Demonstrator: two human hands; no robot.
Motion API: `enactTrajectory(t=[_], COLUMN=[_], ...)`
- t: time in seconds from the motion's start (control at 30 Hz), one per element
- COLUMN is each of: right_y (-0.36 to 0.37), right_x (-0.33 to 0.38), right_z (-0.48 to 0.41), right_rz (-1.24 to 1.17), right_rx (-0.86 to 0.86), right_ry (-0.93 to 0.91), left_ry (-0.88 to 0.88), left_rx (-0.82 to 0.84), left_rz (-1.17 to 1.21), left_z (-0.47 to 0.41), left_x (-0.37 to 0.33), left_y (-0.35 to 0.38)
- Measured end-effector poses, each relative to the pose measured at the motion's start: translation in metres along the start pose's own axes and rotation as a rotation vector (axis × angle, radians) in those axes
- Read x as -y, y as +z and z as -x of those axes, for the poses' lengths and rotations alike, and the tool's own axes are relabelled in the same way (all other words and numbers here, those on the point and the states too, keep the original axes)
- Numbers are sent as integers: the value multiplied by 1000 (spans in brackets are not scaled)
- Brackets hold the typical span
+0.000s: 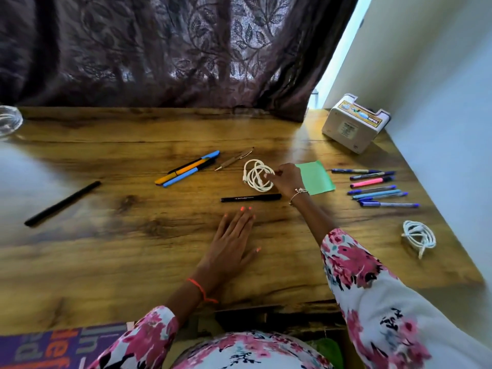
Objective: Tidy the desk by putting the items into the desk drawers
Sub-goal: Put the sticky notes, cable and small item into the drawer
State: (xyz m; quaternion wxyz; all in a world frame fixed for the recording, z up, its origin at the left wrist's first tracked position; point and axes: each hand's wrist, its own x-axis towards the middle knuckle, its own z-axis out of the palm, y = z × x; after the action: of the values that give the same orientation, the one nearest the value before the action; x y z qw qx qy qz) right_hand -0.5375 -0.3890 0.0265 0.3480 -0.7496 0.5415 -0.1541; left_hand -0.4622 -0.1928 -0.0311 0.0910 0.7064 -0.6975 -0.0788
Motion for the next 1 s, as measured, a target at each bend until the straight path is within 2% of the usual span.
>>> enactTrajectory(t=[0.13,0.3,0.43,0.5,0.63,0.77,0.87,1.0], right_y=[4,-3,-8,-1,40,108,163,226], right_x=[3,9,39,64,125,180,207,227], right_z=[-4,-4,2,11,46,106,164,248], right_rz=[-50,-121,-289,-353,-502,-491,-448,-354], right_rx=[-31,-71,-121,-90,118,440,708,975], right_ry=[80,174,135,83,-97,-249,-263,-365], left_ry=[6,-2,-77,-146,-303,-481,-687,-993], left_rx=[62,38,-42,-68,-136,-199,-268,-356], left_rz=[-24,37,61,77,79,71,139,61], left_z=[7,24,55,77,129,196,260,355], left_x=[2,7,21,29,39,39,36,28], left_y=[0,-2,-3,-4,-7,-9,-7,-15])
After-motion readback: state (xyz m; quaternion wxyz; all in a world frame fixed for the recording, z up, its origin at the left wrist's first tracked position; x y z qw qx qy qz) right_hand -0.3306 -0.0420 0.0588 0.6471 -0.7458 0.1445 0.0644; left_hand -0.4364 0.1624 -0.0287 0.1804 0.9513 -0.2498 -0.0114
